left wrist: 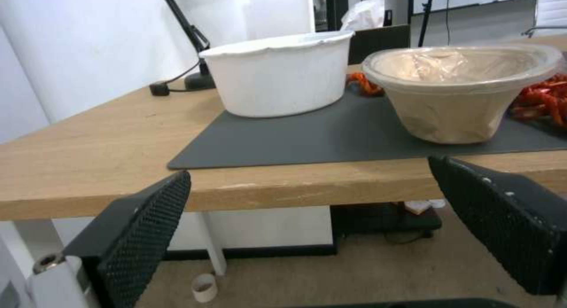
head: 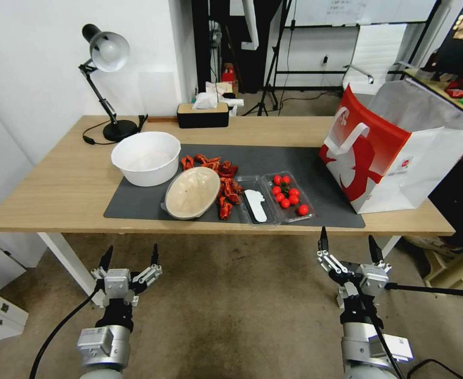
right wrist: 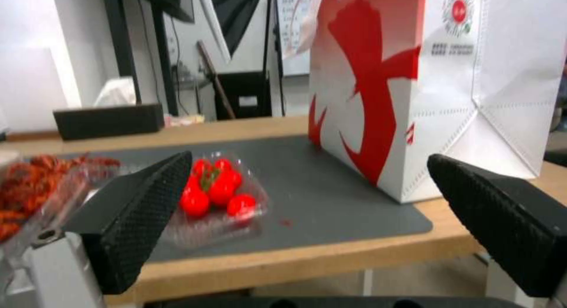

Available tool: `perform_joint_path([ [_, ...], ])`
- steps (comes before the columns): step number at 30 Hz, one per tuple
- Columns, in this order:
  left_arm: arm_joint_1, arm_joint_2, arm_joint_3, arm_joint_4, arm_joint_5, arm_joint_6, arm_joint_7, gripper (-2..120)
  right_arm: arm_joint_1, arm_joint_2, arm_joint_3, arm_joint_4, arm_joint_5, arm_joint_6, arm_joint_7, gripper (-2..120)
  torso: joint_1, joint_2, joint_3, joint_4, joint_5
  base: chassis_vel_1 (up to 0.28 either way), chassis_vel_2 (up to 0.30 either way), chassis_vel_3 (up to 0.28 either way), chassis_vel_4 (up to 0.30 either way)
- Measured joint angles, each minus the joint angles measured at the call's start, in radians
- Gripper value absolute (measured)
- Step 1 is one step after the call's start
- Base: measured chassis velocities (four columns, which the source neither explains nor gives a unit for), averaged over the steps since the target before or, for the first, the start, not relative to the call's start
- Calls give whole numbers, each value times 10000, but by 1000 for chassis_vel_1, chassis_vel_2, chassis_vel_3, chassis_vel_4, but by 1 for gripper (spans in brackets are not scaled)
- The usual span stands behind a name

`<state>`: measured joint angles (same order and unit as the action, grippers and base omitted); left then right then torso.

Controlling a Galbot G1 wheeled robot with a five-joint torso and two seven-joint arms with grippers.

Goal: Pick up the trash from the table and place it into the takeout bag.

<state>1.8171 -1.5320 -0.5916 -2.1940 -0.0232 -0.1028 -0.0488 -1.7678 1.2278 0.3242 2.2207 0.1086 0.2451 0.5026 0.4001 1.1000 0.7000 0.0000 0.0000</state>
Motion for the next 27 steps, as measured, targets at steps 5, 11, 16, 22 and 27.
perform_joint_path([
  [5,-12,32,-50,-23,-81,122,0,100,-7,-128,5,38,126,-533,-251,100,0,0,0,0,1,0,0,0,0],
  [11,-60,115,-100,-24,-157,132,2,100,191,-233,186,-69,403,-654,-744,100,-1,0,1,0,0,0,0,0,0],
  [16,-66,141,-102,-46,-169,132,3,100,184,-229,239,-169,462,-500,-1080,100,0,0,0,0,0,0,0,0,0],
  [22,-108,222,-101,-90,-258,135,3,100,210,-220,311,-298,656,-428,-1761,100,0,0,0,0,-1,0,0,0,0],
  [27,-163,337,-85,-286,-813,389,2,100,218,-220,349,-337,728,-428,-1928,100,-1,0,0,1,0,0,0,0,0],
])
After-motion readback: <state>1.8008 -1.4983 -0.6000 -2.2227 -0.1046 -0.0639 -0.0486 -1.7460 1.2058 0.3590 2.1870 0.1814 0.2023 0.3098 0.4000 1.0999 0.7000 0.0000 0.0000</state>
